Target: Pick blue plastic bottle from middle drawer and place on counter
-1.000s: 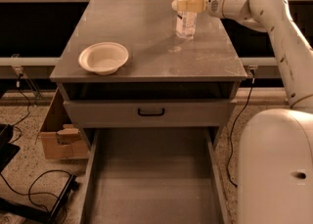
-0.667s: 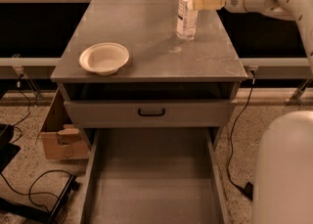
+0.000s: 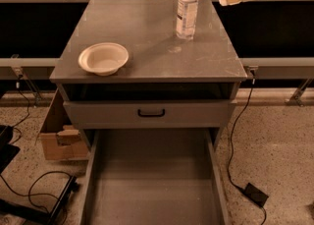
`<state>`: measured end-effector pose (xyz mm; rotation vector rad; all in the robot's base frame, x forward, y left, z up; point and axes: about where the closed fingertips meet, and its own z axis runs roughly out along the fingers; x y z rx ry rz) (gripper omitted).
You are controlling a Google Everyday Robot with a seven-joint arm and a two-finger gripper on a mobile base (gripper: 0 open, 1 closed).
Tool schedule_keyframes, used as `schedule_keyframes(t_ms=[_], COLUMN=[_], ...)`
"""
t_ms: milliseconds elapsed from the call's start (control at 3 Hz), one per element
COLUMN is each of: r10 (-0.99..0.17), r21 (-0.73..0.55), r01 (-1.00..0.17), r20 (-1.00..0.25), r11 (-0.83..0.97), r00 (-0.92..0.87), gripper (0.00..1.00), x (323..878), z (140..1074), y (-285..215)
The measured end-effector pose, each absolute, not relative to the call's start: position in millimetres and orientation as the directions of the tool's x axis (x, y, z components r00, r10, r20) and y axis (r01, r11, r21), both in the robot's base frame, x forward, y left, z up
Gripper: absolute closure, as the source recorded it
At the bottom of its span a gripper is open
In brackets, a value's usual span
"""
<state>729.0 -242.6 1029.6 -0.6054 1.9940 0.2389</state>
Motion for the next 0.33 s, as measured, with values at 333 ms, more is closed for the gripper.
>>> schedule_keyframes(t_ms=[333], r10=[-0.339], r21=[-0.131], r01=[-0.468], r20=[-0.854], r11=[0.874], r00=[-0.394], gripper=[0.0], x=[704.2], z=[1043.8], y=[-246.5])
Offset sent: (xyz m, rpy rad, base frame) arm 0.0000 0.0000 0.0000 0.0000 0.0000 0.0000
